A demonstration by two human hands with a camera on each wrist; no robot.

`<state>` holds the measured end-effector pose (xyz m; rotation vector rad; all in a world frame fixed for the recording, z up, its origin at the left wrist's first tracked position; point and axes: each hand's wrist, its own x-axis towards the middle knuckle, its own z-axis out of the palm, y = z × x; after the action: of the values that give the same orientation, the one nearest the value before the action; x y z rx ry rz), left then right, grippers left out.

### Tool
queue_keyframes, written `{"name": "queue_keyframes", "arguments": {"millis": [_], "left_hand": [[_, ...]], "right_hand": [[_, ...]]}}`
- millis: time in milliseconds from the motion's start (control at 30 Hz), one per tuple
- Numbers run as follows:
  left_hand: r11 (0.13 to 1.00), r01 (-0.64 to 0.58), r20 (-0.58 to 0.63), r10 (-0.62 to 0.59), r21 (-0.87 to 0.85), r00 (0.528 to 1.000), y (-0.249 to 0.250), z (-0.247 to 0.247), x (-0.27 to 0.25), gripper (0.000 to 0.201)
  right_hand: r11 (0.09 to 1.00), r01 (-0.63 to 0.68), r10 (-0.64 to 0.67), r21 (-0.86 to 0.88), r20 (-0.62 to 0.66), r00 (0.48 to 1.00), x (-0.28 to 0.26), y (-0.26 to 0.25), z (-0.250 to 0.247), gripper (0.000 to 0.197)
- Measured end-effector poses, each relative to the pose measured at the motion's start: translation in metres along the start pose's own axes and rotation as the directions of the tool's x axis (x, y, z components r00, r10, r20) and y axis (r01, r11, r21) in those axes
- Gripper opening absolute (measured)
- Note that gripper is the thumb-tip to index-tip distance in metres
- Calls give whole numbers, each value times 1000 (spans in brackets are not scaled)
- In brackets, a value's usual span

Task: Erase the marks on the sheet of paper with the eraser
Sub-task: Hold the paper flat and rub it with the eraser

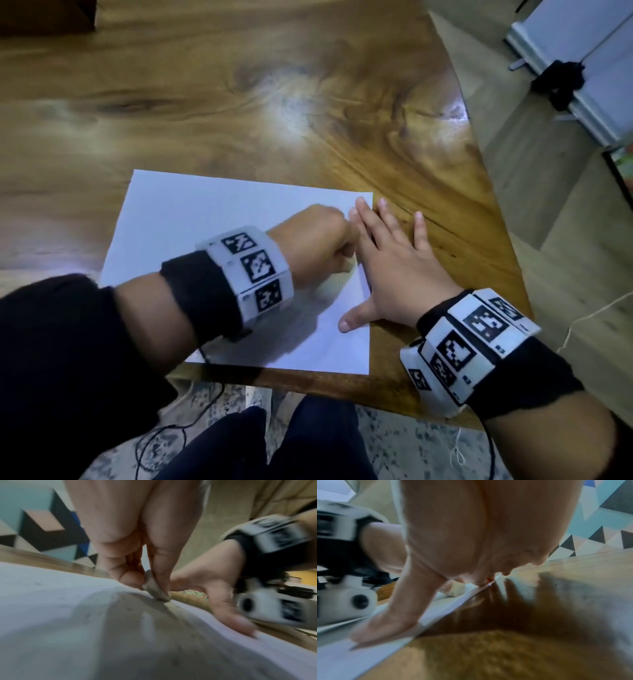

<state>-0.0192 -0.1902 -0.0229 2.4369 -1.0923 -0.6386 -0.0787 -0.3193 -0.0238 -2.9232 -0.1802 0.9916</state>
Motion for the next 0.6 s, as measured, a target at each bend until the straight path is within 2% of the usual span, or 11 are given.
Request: {"name": "queue_keyframes", "arguments": {"millis": [67,133,200,233,433,600], "left_hand": [[1000,5,4,-5,-20,1000,3,1,1,11],[997,-81,114,81,-7,990,4,9,-20,20],[993,-121,230,121,-10,966,4,15,-39,16],[993,-113,245,113,-17,963,3,16,-40,11],[999,-35,47,34,23,998,-4,1,-2,8],[996,-88,87,86,14,992,-5,14,-33,7]], "right_hand": [[1000,-1,1,1,3,1000,0,0,-1,146],[1000,-2,2,1,3,1000,0,0,0,146],[1000,-2,2,-3,7,1000,-1,0,0,147],[1000,-1,1,-4,15,1000,-1,0,0,149],[998,-6,10,-60,65,998,0,-2,-2,157],[997,-12,15,-70,46,999,0,-1,0,158]]}}
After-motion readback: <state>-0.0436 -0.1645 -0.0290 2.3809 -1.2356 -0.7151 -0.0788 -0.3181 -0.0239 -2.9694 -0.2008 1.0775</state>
